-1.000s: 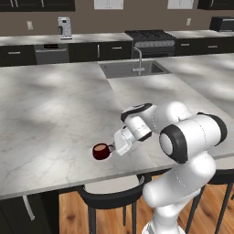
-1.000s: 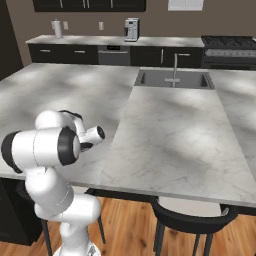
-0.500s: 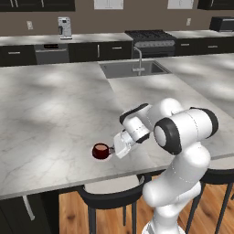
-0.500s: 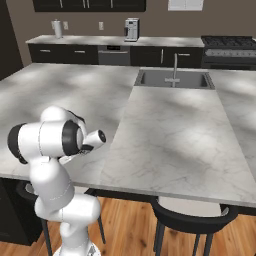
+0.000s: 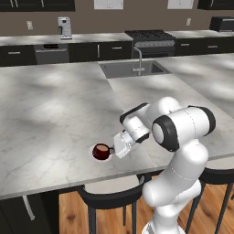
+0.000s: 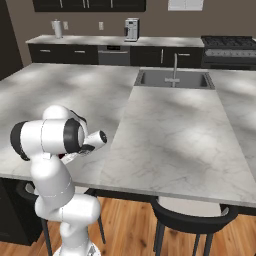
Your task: Pick the cup of tea, navigate to the dining table, and place it on the saucer.
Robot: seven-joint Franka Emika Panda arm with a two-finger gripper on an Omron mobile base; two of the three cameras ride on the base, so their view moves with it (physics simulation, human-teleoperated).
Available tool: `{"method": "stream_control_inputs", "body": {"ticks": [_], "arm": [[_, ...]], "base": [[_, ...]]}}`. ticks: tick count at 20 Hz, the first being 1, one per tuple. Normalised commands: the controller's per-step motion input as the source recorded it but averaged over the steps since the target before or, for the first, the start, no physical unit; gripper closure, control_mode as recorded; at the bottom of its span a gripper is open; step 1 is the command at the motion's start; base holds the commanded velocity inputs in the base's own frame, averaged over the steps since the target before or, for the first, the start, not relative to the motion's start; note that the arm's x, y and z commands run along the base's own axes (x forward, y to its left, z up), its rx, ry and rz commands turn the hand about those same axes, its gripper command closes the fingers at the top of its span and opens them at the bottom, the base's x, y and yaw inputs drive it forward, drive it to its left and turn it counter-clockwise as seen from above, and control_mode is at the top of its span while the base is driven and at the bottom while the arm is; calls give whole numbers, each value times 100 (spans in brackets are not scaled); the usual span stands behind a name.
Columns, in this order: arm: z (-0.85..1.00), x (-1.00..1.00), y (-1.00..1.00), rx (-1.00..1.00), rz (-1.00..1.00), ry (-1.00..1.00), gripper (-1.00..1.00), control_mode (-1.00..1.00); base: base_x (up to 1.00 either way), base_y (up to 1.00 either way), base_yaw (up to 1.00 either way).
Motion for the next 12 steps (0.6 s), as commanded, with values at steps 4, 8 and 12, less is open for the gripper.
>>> {"method": "stream_control_inputs", "body": {"ticks": [4, 8, 12], "arm": [[0, -1, 0, 0, 0, -2, 100, -100], [0, 0, 0, 0, 0, 0, -100, -100], [0, 0, 0, 0, 0, 0, -100, -100]], "base": [[0, 0, 0], [0, 0, 0], [0, 0, 0]]}}
